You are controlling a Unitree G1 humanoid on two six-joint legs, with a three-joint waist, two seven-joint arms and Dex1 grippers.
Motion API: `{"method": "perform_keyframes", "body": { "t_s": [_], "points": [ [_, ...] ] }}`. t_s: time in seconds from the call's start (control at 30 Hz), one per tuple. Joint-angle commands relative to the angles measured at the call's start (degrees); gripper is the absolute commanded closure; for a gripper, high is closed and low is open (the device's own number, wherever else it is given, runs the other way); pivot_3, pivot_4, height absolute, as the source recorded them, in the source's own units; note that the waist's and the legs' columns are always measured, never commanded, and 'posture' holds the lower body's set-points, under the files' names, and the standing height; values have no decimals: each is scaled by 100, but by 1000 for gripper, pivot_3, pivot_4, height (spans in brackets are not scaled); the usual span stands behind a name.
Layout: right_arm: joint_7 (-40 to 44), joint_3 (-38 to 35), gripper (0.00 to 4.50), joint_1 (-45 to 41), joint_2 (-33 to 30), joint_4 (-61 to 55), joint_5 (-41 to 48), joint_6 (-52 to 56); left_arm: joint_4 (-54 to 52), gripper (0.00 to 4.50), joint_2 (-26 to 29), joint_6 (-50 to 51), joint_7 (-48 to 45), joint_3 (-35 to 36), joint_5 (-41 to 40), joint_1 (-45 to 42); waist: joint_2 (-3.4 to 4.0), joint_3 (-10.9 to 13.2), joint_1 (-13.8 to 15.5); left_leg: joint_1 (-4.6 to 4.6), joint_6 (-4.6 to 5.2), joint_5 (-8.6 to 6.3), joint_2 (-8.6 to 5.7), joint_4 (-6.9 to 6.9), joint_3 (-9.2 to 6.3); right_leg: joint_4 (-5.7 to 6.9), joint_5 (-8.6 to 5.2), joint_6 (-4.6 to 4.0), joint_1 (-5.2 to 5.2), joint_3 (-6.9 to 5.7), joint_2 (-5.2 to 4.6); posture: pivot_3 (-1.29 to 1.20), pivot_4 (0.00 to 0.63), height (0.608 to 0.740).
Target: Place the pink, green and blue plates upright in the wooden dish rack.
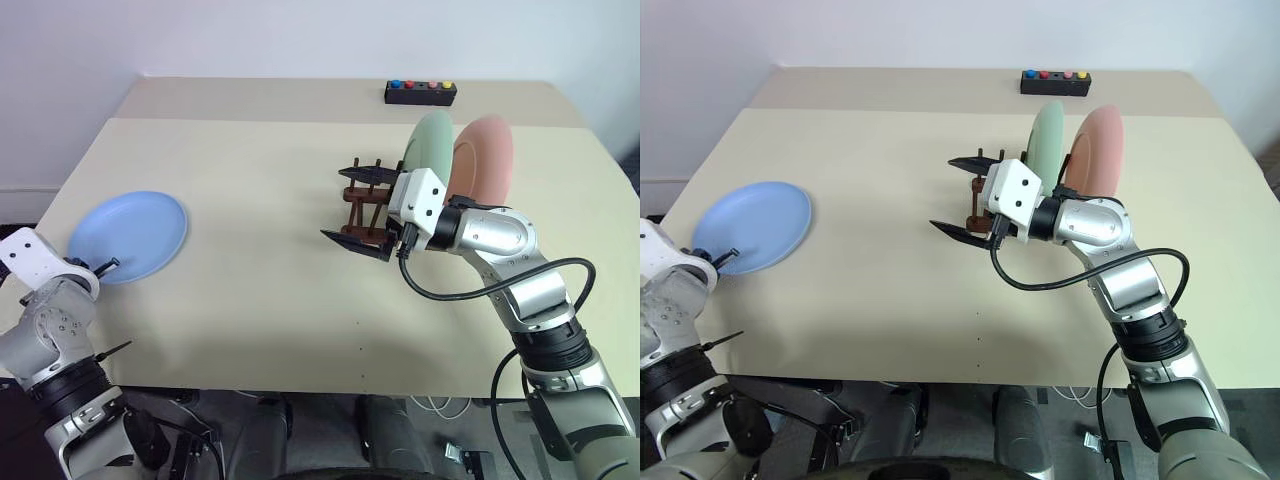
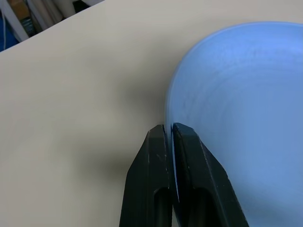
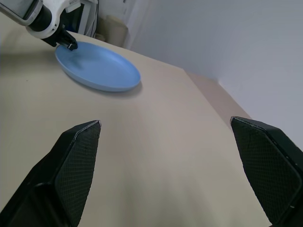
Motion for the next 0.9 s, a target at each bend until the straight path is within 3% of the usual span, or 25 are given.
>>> {"method": "perform_keyframes", "body": {
  "t_s": [0.03,0.2,0.43,0.6,0.9],
  "points": [
    [2,-170,0,-82,22,-97,-78,-156,-391,4447,-141,-669,-379,-368,-154,-179,-7,0,17,-2,-2,1,0,1,-1,0,0,0,0,0,0,0,150,734],
    [-158,-105,0,-216,37,149,-604,-608,-1411,4447,-52,-1712,-1200,-2321,483,-409,-30,3,18,-14,-5,3,-2,3,-3,-9,1,0,-2,-2,0,0,150,734],
    [-399,116,0,-308,26,547,-1595,-1576,-1817,4447,-483,-2174,-1166,-3534,986,-940,-27,2,-89,-11,-5,3,0,-13,1,-12,1,0,-13,1,2,0,150,734],
    [-814,288,0,-384,82,876,-2430,-2186,-1968,4447,-867,-2196,-1107,-3883,1044,-1216,-27,3,-71,-18,-5,3,-1,-5,1,-11,1,0,-15,1,0,0,150,734],
    [-962,408,0,-492,268,1058,-2787,-2445,-2182,4447,-1157,-2067,-1206,-4152,1059,-1454,-28,3,-29,-17,-5,3,-1,-4,0,-11,1,0,-14,0,1,0,150,734]
  ]
}}
